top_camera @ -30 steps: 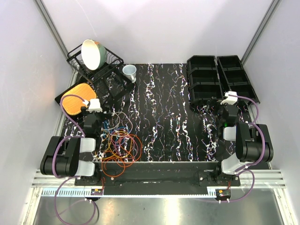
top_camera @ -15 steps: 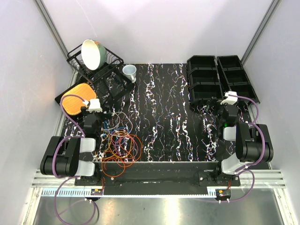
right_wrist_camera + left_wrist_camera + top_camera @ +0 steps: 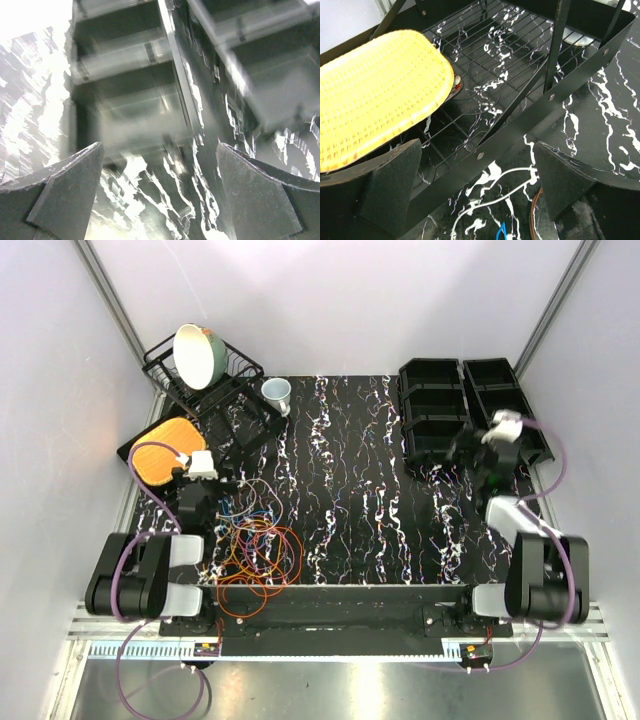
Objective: Untangle the cables
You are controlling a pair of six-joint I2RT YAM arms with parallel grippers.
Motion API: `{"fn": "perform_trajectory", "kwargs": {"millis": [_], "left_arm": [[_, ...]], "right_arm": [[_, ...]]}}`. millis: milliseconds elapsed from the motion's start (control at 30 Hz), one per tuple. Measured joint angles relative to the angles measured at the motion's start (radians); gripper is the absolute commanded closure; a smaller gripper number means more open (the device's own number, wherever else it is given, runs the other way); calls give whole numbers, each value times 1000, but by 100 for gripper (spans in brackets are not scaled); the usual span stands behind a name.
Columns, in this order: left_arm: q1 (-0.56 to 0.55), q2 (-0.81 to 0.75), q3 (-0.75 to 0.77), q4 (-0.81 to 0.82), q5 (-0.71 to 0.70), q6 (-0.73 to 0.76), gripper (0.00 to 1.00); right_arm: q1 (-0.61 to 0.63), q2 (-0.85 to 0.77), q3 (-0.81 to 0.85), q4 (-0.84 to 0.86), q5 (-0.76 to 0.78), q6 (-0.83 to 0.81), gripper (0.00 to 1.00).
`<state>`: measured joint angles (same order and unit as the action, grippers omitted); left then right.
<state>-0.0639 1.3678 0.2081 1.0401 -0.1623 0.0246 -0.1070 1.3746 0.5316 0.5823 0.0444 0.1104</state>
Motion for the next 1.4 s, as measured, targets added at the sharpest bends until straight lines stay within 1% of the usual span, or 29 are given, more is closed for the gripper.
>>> {"fn": "perform_trajectory", "kwargs": {"millis": [67,100,167,200,267,300,367,433,500,533,600,700,767,833,900,967,1033,1067,1100,1167,1233,1333,1400], "left_arm": [[-5,-41,2,-47,-9,0,1],[-15,-95,17,-131,-31,-3,1],[-42,-243,98,-378,-73,-74,1],[-56,-311,174,-517,-95,-120,1],[-68,-406,330,-733,-174,-316,1],[-66,-427,399,-838,-205,-421,1],[-25,-487,471,-973,-207,-539,1],[-2,-524,488,-1085,-204,-616,1],[0,-547,485,-1205,-201,-683,1],[0,-563,475,-1287,-204,-729,1],[2,-616,438,-1387,-201,-768,1],[10,-727,372,-1463,-157,-782,1],[11,-785,335,-1495,-100,-785,1],[11,-806,314,-1524,-44,-787,1],[8,-794,304,-1556,3,-795,1],[5,-771,304,-1579,45,-801,1],[3,-736,309,-1598,79,-801,1],[3,-720,314,-1610,88,-801,1],[3,-696,328,-1633,99,-803,1],[3,-658,357,-1663,120,-803,1],[3,-616,415,-1714,151,-791,1],[3,-569,521,-1743,188,-718,1],[3,-563,565,-1738,189,-690,1]], "right_arm": [[0,-57,144,-182,-18,27,0],[0,-84,215,-259,-40,39,0],[0,-134,318,-357,-101,69,1],[0,-174,352,-393,-139,103,0],[0,-230,362,-438,-185,164,0],[0,-249,362,-478,-224,198,0],[0,-250,367,-536,-278,253,0],[0,-215,369,-610,-328,311,0],[1,-202,364,-678,-346,348,0],[2,-203,362,-713,-352,364,0],[2,-225,357,-754,-353,396,0],[2,-290,343,-782,-354,437,0],[3,-335,340,-796,-367,471,0],[12,-358,340,-798,-394,502,0],[49,-360,340,-805,-409,529,0],[116,-359,339,-823,-396,548,0],[236,-358,339,-837,-386,570,0],[254,-355,339,-840,-385,579,0],[343,-350,339,-843,-377,589,0],[432,-329,341,-843,-366,606,0],[528,-293,346,-846,-333,622,0],[655,-224,359,-846,-296,645,0],[706,-170,364,-823,-293,663,0]]}}
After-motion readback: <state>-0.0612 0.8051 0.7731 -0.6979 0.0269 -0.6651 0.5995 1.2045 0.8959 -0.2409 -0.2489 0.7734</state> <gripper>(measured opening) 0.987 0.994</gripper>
